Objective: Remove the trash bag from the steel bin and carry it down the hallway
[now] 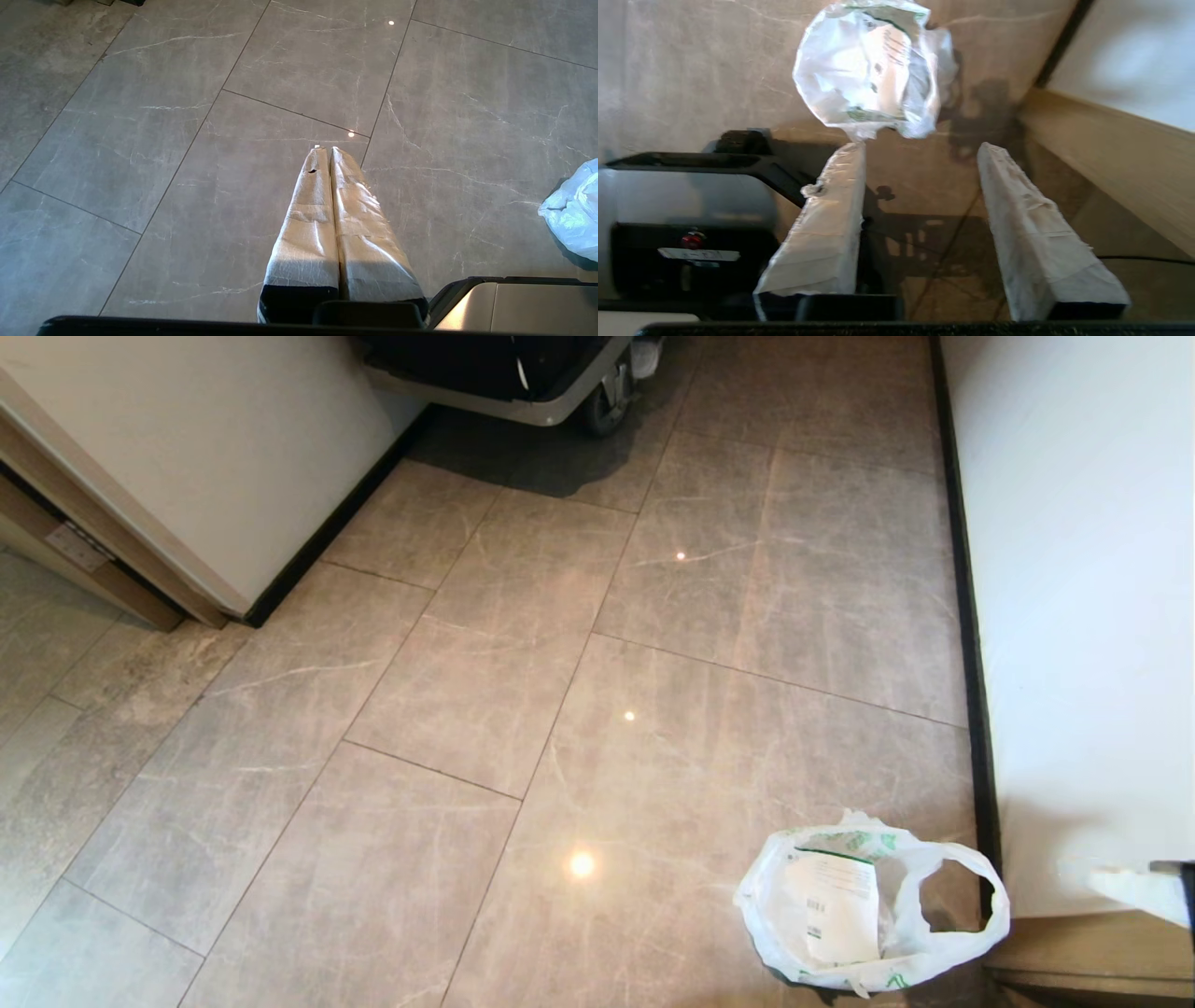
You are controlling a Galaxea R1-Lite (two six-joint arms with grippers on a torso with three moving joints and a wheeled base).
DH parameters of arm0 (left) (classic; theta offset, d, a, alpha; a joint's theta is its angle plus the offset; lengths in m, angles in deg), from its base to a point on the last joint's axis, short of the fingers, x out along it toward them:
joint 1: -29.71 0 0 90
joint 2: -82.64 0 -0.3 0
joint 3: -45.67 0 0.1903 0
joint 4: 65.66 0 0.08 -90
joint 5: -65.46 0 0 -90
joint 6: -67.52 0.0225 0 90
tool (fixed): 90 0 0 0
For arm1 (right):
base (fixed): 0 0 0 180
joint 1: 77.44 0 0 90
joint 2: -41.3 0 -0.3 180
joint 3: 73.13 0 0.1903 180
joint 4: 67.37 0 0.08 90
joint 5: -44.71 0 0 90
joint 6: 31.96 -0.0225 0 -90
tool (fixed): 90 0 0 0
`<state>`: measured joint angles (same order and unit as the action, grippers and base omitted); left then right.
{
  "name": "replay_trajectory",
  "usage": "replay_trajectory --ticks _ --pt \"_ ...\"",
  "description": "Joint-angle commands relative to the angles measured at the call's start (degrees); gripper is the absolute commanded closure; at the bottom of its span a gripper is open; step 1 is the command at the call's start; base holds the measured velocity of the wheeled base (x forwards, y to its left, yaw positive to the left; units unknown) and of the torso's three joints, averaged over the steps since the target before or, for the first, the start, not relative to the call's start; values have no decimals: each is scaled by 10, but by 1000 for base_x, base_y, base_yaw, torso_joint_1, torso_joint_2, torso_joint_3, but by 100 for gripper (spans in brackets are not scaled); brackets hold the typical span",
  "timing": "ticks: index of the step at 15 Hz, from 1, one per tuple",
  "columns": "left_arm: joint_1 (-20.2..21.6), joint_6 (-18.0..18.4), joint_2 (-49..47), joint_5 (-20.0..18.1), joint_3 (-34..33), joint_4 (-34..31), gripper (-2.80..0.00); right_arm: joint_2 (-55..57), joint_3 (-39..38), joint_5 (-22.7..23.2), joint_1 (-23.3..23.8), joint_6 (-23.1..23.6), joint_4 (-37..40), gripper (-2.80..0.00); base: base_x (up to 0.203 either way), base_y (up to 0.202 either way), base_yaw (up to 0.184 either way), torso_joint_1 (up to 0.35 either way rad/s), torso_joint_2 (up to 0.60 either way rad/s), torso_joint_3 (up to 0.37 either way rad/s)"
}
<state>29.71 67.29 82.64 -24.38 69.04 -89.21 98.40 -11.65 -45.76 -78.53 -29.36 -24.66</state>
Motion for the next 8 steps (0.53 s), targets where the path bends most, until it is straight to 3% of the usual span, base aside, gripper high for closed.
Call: replay_trajectory --ticks 1,3,5,7,8 --pt "0 0 0 0 0 0 0 -151 -16 -21 24 43 39 0 0 0 0 0 0 0" --pt "0 0 0 0 0 0 0 -243 -72 -51 36 62 58 0 0 0 0 0 0 0" --pt "0 0 0 0 0 0 0 -317 -180 -73 41 70 60 0 0 0 0 0 0 0" --pt "0 0 0 0 0 0 0 -371 -270 -73 43 63 -11 0 0 0 0 0 0 0" --pt "0 0 0 0 0 0 0 -396 -305 -46 38 48 -66 0 0 0 0 0 0 0"
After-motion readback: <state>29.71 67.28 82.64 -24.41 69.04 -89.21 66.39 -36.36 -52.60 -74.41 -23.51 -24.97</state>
